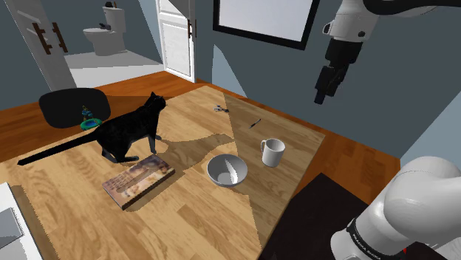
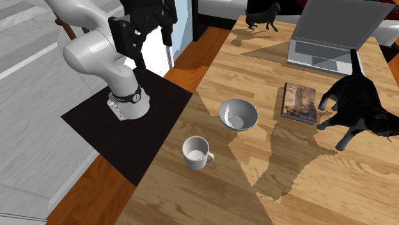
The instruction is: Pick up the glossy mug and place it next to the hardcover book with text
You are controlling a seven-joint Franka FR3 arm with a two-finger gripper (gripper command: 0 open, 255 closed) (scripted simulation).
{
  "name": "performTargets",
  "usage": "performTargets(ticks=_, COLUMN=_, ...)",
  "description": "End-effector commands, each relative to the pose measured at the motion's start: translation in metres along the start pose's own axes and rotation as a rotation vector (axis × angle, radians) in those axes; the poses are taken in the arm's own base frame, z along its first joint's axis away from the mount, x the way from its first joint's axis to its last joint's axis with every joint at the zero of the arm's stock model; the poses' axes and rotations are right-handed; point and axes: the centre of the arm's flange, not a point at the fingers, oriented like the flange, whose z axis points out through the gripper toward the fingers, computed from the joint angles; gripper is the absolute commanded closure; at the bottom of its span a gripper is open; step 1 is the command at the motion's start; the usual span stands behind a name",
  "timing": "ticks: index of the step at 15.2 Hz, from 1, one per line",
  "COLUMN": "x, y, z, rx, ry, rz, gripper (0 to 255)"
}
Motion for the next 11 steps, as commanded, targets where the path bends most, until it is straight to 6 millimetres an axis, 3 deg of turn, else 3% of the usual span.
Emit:
performTargets(ticks=1, x=0.000, y=0.000, z=0.000, rx=0.000, ry=0.000, rz=0.000, gripper=0)
performTargets(ticks=11, x=0.059, y=-0.008, z=0.118, rx=-0.035, ry=0.003, rz=0.012, gripper=0)
